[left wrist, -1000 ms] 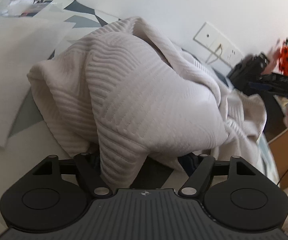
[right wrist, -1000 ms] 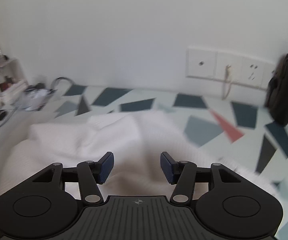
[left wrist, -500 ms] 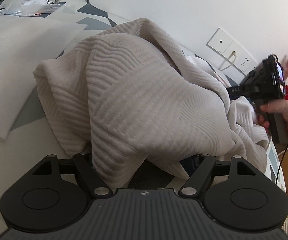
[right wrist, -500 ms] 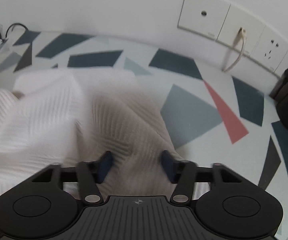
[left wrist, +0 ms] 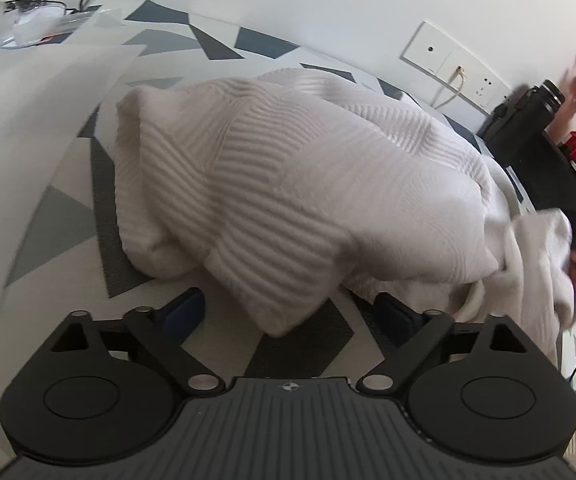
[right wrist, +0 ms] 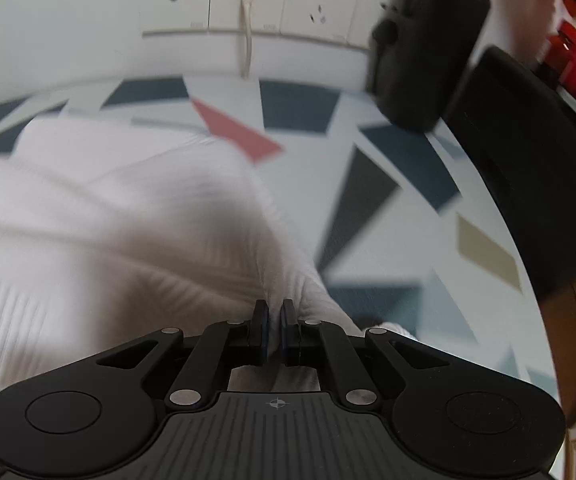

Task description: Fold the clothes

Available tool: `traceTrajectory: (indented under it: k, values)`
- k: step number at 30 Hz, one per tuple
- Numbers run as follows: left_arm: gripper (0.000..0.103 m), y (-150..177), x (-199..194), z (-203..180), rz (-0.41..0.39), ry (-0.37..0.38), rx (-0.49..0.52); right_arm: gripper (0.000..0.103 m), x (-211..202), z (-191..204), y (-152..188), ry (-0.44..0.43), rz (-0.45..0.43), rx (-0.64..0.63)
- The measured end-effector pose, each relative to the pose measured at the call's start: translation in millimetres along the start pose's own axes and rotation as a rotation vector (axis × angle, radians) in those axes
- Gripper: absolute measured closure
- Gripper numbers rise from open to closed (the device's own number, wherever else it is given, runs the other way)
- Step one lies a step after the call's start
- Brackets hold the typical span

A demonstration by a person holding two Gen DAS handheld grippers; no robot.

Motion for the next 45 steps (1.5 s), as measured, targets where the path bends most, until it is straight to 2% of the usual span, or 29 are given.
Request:
traceTrajectory:
  k: [6,9,11,12,13,15,18,21,22,23,25,27,28,29,31,35,37,42,43,44,45]
  values:
    - [0.005,-7,4,-1,0.02,0.026,-0.022,0.095,-40,42,41,-0.164,0.065,-0.077]
    - [0.005,-11,5,-1,0.029,0.048,-0.043,0.095,-56,81,45,-0.258,0.077,-0.145]
    - [0.011,-14,6,-1,0.046,0.074,-0.06,0.095,-64,106,44,-0.308,0.068,-0.189]
    - [0.018,-15,7,-2,0.058,0.096,-0.085,0.095,-68,118,44,-0.33,0.062,-0.213]
    - [0.019,-16,8,-3,0.071,0.12,-0.114,0.095,-71,130,43,-0.36,0.056,-0.226]
    - [0.019,-19,6,-7,0.058,0.148,-0.143,0.095,-77,152,40,-0.427,0.043,-0.243]
    - [0.019,-23,4,-17,0.018,0.137,-0.12,0.095,-82,177,34,-0.492,0.024,-0.29]
    - [0.019,-25,7,-24,0.022,0.13,-0.093,0.095,-91,182,20,-0.492,0.018,-0.363]
    - [0.023,-23,8,-25,0.026,0.12,-0.081,0.093,-94,175,12,-0.498,0.008,-0.356]
    - [0.027,-21,10,-25,0.03,0.106,-0.066,0.091,-98,165,4,-0.506,-0.002,-0.343]
    - [0.044,-17,13,-26,0.037,0.078,-0.038,0.075,-103,142,-15,-0.517,-0.027,-0.289]
    - [0.054,-13,15,-24,0.042,0.061,-0.043,0.069,-109,117,-33,-0.515,-0.057,-0.215]
    - [0.062,-10,15,-22,0.044,0.053,-0.049,0.069,-107,107,-41,-0.518,-0.072,-0.183]
    - [0.065,-8,15,-20,0.05,0.049,-0.055,0.069,-104,98,-49,-0.522,-0.087,-0.153]
    - [0.074,-5,13,-20,0.058,0.054,-0.05,0.061,-92,79,-64,-0.498,-0.123,-0.111]
    - [0.079,-2,4,-22,0.051,0.042,-0.054,0.055,-47,60,-90,-0.334,-0.152,-0.129]
    - [0.08,0,3,-21,0.046,0.027,-0.075,0.038,-18,62,-103,-0.275,-0.159,-0.145]
    - [0.081,11,2,-23,0.044,-0.012,-0.111,0.038,44,91,-116,-0.223,-0.089,-0.287]
    - [0.081,12,3,-23,0.042,-0.018,-0.12,0.036,47,96,-116,-0.212,-0.106,-0.31]
    - [0.081,12,3,-23,0.039,-0.024,-0.13,0.039,49,99,-117,-0.201,-0.132,-0.327]
    - [0.081,13,4,-23,0.036,-0.03,-0.14,0.046,51,101,-118,-0.215,-0.143,-0.324]
Point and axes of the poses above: each gripper's, at about its wrist camera, not at the fingertips, and x roughly the way its jaws point, z to its left, y to its underside, the point moved 7 cm from there along x, roughly the way its jaws point, and after that the axes turned 14 degrees about -x, right-handed, at the moved point
